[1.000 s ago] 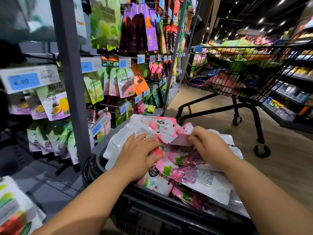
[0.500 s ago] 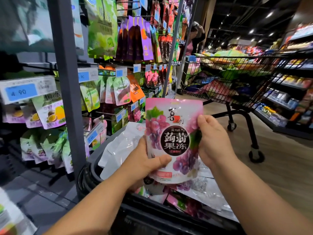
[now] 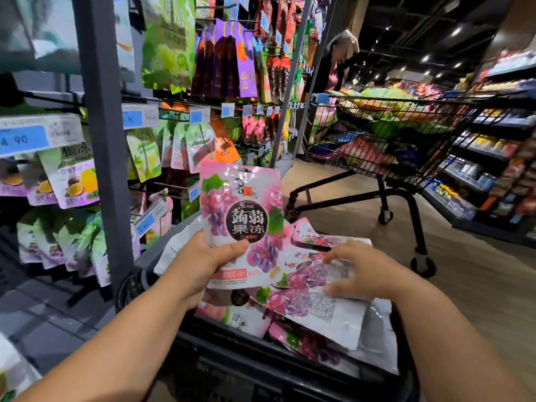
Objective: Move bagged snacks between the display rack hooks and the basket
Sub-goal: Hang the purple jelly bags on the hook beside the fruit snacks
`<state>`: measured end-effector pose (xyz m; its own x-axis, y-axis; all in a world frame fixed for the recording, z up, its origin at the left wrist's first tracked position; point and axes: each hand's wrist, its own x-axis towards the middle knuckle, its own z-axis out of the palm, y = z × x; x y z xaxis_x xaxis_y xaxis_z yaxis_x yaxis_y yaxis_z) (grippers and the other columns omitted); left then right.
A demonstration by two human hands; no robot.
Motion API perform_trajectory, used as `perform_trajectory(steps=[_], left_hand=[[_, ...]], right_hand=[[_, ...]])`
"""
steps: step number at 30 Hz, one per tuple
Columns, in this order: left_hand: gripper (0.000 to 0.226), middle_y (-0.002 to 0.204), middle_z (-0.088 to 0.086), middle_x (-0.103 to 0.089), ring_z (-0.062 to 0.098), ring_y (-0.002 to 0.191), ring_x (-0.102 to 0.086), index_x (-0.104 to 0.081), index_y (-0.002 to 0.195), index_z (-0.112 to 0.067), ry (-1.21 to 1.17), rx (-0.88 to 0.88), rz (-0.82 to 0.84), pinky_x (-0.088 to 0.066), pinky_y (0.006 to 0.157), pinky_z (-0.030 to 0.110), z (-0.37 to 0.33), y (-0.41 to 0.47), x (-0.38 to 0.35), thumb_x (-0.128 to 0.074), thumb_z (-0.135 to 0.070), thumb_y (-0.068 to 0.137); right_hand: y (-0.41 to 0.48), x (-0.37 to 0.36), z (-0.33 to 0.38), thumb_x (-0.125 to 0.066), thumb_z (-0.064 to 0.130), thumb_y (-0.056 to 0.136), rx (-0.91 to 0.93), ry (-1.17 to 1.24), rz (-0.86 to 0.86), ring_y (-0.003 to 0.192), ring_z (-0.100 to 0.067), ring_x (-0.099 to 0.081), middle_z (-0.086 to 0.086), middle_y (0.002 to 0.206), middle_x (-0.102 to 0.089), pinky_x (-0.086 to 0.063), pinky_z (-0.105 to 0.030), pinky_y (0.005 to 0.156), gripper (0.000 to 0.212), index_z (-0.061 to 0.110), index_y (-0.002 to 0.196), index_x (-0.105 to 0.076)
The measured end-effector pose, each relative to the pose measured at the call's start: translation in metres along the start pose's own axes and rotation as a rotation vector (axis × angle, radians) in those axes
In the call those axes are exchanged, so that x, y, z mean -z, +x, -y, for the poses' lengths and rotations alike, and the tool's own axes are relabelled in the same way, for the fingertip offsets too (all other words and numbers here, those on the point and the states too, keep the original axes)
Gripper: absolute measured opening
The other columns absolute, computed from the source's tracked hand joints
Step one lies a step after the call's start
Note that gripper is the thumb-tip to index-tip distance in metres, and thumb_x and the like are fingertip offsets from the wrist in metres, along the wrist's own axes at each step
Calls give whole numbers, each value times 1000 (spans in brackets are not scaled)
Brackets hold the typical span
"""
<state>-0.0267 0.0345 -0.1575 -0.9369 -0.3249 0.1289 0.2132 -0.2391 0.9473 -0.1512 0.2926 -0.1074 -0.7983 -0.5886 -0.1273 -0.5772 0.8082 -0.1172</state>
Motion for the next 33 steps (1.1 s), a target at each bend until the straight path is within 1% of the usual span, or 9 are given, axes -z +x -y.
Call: perform_trajectory(steps=[4, 9, 14, 19, 22, 25, 28, 30, 33], left_hand=[[53, 90, 14, -76, 24, 76, -73, -63, 113, -3, -21, 14, -37, -61, 65, 34, -4, 1, 5, -80, -10, 64], [27, 86, 10, -76, 22, 72, -73, -66, 105, -10, -16, 4, -36, -60, 61, 31, -9, -1, 4, -67, -2, 79], [25, 87, 8, -77, 20, 73, -73, -66, 105, -13, 14, 10, -47, -60, 61, 30, -6, -2, 5, -65, 1, 84], [24, 84, 10, -76, 22, 71, -73, -67, 102, -10, 4, 0, -101, -61, 62, 32, -7, 0, 11, -69, -4, 79], [29, 82, 10, -76, 23, 69, -73, -67, 102, -9, -26, -16, -127, -61, 64, 35, -11, 2, 15, -71, -9, 73], [24, 80, 8, -76, 22, 68, -73, -66, 103, -12, -56, -37, -155, -61, 59, 35, -14, 3, 18, -68, -4, 81], [27, 81, 9, -76, 22, 67, -73, -65, 107, -9, -66, -39, -193, -58, 53, 32, -15, 2, 17, -70, -4, 82], [27, 88, 14, -76, 25, 71, -73, -67, 107, -7, -44, -28, -223, -59, 60, 36, -11, 2, 13, -72, -4, 81], [27, 93, 18, -75, 33, 81, -72, -69, 104, -7, -37, 3, -241, -57, 82, 53, -3, 1, 4, -76, -7, 78]], right_hand=[[-4, 5, -1, -86, 59, 60, -15, 94, 83, 128, -11, -44, 16, 141, -44, -39, -29, 102, 81, 42, 131, -51], [1, -1, 4, -83, 67, 57, -46, 17, -9, 122, -10, -51, 20, 138, -51, -45, -30, 96, 77, 48, 124, -52], [2, -5, 8, -77, 62, 69, -49, -41, -142, 97, -4, -52, 22, 113, -58, -44, -22, 75, 55, 47, 118, -59], [0, -8, 8, -74, 46, 81, 0, 120, -298, 73, 2, -54, 24, 85, -59, -37, -16, 58, 26, 37, 105, -69], [2, -8, 7, -73, 35, 84, 13, 314, -400, 65, -4, -58, 11, 77, -68, -42, -21, 56, 12, 28, 93, -71], [5, -7, 3, -72, 27, 86, -15, 572, -485, 67, -20, -65, 0, 72, -71, -51, -34, 62, 4, 24, 84, -72], [5, -5, 1, -68, 16, 90, -74, 883, -522, 57, -25, -55, -11, 69, -68, -43, -30, 49, 8, 13, 83, -70], [5, -4, 5, -62, 10, 93, -82, 1201, -511, 55, -24, -56, -12, 67, -65, -42, -27, 48, 12, 5, 83, -66], [7, -1, 17, -52, 11, 97, -56, 1628, -362, 59, -22, -66, -14, 76, -70, -52, -30, 51, 15, 3, 93, -63]])
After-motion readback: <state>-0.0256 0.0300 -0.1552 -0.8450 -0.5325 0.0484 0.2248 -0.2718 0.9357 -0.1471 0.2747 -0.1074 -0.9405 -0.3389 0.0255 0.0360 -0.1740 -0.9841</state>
